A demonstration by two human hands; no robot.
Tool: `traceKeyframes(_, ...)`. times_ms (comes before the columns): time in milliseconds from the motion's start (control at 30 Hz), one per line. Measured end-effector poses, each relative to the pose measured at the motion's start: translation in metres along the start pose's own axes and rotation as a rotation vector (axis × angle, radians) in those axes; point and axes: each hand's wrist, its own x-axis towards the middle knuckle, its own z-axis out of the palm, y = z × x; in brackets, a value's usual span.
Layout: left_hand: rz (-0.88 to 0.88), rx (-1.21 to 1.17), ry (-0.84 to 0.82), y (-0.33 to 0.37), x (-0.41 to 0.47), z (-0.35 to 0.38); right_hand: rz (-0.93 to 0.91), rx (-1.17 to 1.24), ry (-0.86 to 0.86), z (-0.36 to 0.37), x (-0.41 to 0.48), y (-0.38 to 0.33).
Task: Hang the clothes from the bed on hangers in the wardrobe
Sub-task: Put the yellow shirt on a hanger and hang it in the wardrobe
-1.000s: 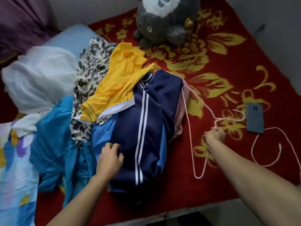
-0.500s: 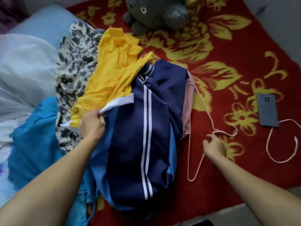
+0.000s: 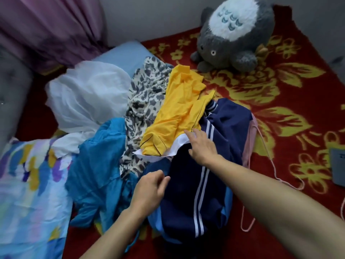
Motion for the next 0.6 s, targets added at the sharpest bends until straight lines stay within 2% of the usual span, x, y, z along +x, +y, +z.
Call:
traceKeyframes(100, -0.057, 0.028, 0.025, -0.019, -0.005, 0.004, 0.01, -0.063, -0.036, 0.015, 0.032, -0.005)
traceKeyframes(267, -0.09, 0.176, 0.096, -0.034, 0.003, 0.009, 0.084, 0.38, 0.079, 0.014, -0.011, -0.002)
traceKeyframes(333, -0.084, 0.249, 0.12, -0.025, 0.014, 0.007, 0.029, 0.479, 0.12, -0.009, -0.043, 0.003)
traceKeyframes(400, -0.099, 0.288, 0.052, -0.009, 0.027, 0.005, -0.044, 0.583, 0.127, -0.037, -0.073, 0.007)
traceKeyframes(500, -0.075, 0.189, -0.049, 0.017, 0.037, 0.006, -0.034, 0.842, 0.044, -0.067, -0.104, 0.017)
traceKeyframes(600, -0.096, 0.007, -0.05, 0.035, 0.039, -0.011, 0.131, 1.004, -0.076, -0.103, -0.126, 0.036)
